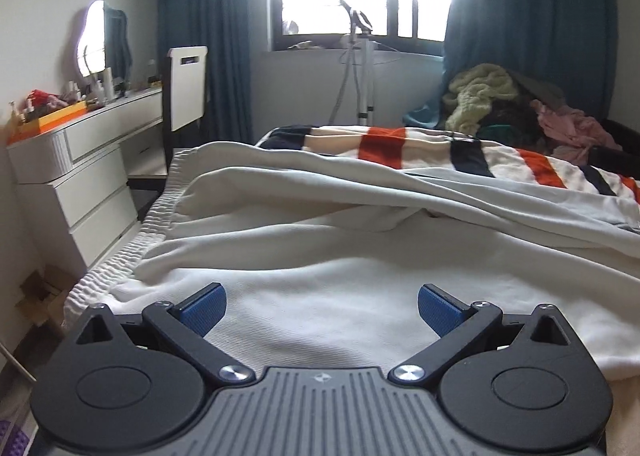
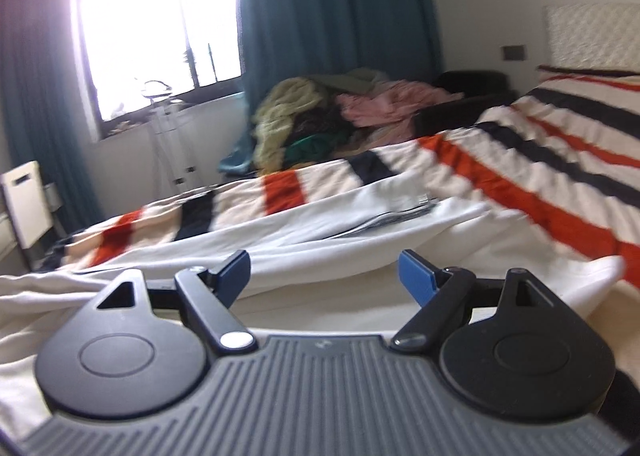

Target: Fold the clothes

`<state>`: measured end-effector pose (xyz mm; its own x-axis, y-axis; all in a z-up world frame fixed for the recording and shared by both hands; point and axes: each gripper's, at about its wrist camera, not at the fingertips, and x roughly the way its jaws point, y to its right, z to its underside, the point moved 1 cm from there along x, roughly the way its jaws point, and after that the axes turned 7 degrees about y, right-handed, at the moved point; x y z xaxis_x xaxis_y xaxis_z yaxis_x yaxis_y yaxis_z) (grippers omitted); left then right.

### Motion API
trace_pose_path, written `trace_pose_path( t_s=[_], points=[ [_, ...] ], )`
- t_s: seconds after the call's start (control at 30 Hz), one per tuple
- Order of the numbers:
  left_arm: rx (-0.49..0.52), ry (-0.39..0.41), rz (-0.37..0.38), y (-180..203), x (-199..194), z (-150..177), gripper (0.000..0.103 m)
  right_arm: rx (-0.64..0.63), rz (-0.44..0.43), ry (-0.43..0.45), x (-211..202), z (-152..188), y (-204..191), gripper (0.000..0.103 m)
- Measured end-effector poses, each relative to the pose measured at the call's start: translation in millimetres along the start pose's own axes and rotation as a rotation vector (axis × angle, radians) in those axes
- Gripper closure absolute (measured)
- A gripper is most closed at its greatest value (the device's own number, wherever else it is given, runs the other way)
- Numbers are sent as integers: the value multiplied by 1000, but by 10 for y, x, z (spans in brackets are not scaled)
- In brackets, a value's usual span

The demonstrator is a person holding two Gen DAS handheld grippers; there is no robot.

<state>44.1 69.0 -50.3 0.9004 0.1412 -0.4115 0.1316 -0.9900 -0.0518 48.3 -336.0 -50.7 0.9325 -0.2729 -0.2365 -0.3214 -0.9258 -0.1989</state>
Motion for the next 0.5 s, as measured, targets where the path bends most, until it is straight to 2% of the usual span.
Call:
trace_pose_path(
  t_s=[0.13, 0.27, 0.37, 0.5],
  points=[
    [57, 26, -41, -84, 17, -105, 0, 53, 76, 45, -21, -49, 181, 20],
    [42, -11, -61, -216, 107, -249, 0, 89, 112, 43, -24, -89, 299, 20],
    [-24, -49, -84, -432, 186, -345, 0, 67, 126, 1, 29, -81, 309, 20],
    [-186, -126, -144, -833, 260, -387, 1, 44, 147, -47, 72, -56, 300, 20]
  ],
)
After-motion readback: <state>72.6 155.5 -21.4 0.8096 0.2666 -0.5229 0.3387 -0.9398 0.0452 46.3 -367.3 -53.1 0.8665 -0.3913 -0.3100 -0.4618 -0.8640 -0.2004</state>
